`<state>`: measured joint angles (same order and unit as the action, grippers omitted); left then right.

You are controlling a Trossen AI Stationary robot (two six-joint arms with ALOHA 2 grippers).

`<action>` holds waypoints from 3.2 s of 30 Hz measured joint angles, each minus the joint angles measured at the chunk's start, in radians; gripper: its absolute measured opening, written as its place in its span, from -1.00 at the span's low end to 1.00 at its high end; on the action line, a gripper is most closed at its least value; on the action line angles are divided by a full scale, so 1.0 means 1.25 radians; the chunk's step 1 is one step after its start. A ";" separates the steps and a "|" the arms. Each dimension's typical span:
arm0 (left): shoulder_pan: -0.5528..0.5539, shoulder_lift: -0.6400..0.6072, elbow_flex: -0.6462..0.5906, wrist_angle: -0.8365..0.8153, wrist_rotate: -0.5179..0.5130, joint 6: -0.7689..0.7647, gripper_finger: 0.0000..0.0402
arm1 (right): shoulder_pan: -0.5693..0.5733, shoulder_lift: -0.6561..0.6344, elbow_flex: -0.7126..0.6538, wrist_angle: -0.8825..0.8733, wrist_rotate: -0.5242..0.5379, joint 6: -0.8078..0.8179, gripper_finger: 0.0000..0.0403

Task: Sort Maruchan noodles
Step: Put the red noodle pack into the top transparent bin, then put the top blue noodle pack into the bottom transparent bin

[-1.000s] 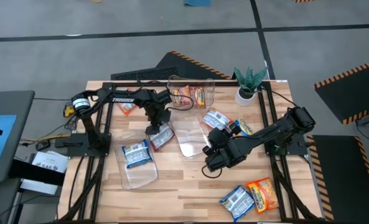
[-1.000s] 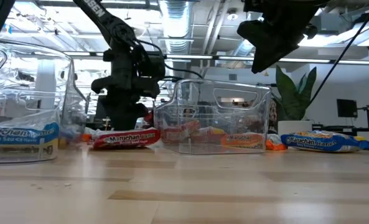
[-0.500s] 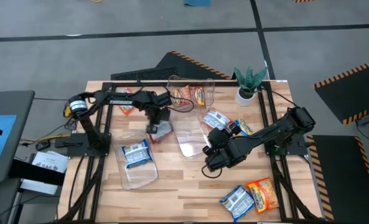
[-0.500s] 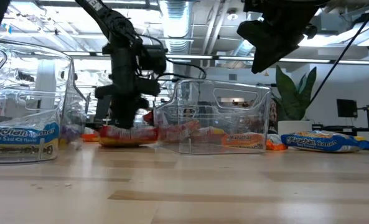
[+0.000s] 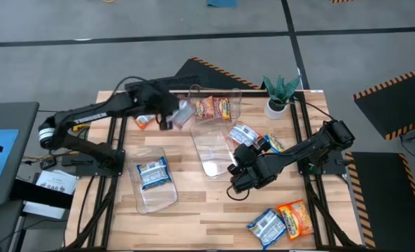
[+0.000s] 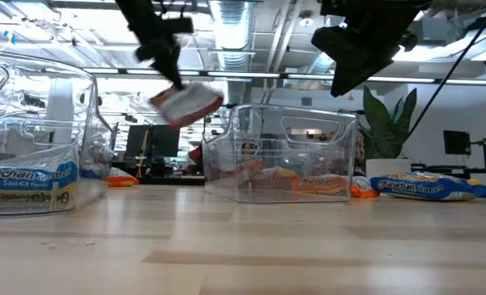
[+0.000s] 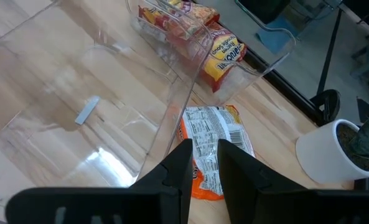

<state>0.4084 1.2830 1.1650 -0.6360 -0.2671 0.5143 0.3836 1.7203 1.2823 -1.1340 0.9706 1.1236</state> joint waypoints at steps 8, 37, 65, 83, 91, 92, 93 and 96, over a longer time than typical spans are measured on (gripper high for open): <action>0.035 0.054 0.002 0.414 0.051 -0.014 -1.00 | 0.000 0.000 0.000 0.014 0.004 -0.005 -0.51; 0.065 0.177 0.002 0.442 0.023 -0.192 -0.10 | -0.011 0.000 0.000 0.018 0.001 -0.020 -0.51; -0.325 -0.800 -0.799 0.771 0.285 -0.413 0.12 | -0.010 0.000 0.000 0.077 0.056 -0.045 -0.51; -0.340 -0.876 -0.821 0.723 0.267 -0.407 0.12 | -0.059 -0.115 -0.033 -0.317 -0.035 0.253 -0.51; -0.340 -0.876 -0.821 0.721 0.267 -0.412 0.12 | -0.037 -0.248 -0.341 -0.162 -0.235 0.390 -0.51; -0.340 -0.876 -0.821 0.722 0.267 -0.409 0.12 | -0.037 -0.265 -0.370 -0.127 -0.246 0.401 -0.51; -0.340 -0.876 -0.821 0.722 0.267 -0.406 0.12 | -0.038 -0.283 -0.397 -0.082 -0.253 0.400 -0.51; -0.340 -0.876 -0.821 0.723 0.266 -0.401 0.12 | -0.043 -0.321 -0.441 0.040 -0.254 0.348 -0.48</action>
<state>-0.0166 0.1875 0.1390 0.2675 0.0654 0.0133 0.3293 1.3195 0.7313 -1.0837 0.6537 1.5584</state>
